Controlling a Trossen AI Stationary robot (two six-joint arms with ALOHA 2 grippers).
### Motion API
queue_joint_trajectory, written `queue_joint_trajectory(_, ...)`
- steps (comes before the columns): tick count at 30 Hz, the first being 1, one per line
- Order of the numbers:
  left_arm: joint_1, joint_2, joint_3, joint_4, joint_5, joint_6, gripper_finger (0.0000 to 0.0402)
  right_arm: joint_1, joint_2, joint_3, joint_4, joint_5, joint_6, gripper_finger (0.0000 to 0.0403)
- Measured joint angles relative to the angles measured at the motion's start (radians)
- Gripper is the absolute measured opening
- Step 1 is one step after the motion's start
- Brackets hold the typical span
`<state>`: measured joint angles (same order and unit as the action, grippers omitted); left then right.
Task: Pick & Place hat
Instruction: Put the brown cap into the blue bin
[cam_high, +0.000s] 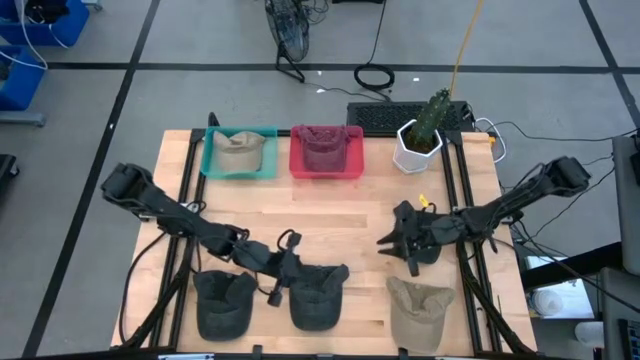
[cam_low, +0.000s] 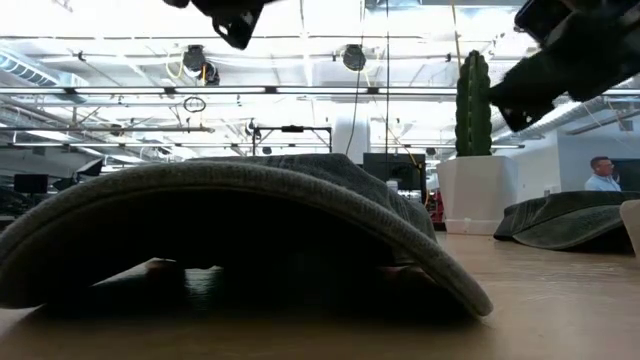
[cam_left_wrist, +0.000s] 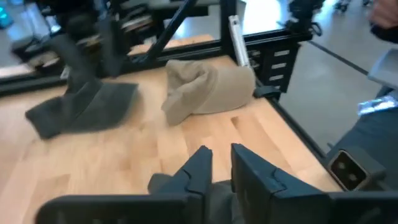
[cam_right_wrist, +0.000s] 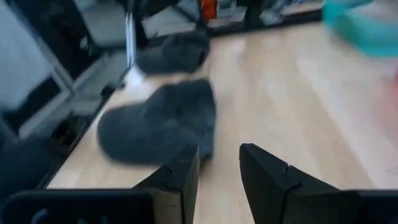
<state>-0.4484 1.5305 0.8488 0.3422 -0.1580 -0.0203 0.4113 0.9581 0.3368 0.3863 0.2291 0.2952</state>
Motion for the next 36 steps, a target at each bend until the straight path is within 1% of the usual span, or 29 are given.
queue_joint_trajectory(3, 0.0, 0.01, 0.001, -0.014, -0.036, -0.04, 0.0102, 0.061, 0.018, 0.107, -0.236, 0.007, 0.016, 0.0105)
queue_joint_trajectory(5, 0.0, 0.009, 0.001, -0.009, -0.034, -0.061, 0.0124, 0.099, 0.036, 0.18, -0.386, 0.008, 0.043, 0.0105)
queue_joint_trajectory(9, 0.0, 0.008, 0.001, -0.007, -0.028, -0.068, 0.0163, 0.183, 0.079, 0.318, -0.596, 0.003, 0.136, 0.0105)
queue_joint_trajectory(13, 0.0, 0.007, 0.001, -0.001, -0.043, -0.083, 0.0195, 0.273, 0.134, 0.414, -0.739, 0.001, 0.257, 0.0105)
queue_joint_trajectory(19, 0.005, -0.009, 0.001, 0.003, -0.123, -0.06, 0.0224, 0.383, 0.219, 0.487, -0.832, 0.001, 0.435, 0.0105)
queue_joint_trajectory(25, 0.033, -0.053, 0.001, -0.002, -0.131, -0.053, 0.0234, 0.454, 0.268, 0.49, -0.884, -0.027, 0.638, 0.0105)
queue_joint_trajectory(28, 0.042, -0.075, 0.001, 0.0, -0.132, -0.019, 0.0235, 0.471, 0.281, 0.49, -0.898, -0.051, 0.73, 0.0107)
queue_joint_trajectory(31, 0.055, -0.081, 0.001, -0.001, -0.131, 0.019, 0.0237, 0.484, 0.285, 0.49, -0.899, -0.054, 0.795, 0.0121)
queue_joint_trajectory(36, 0.085, -0.086, 0.001, -0.001, -0.132, 0.038, 0.0237, 0.504, 0.285, 0.49, -0.9, -0.078, 0.888, 0.0167)
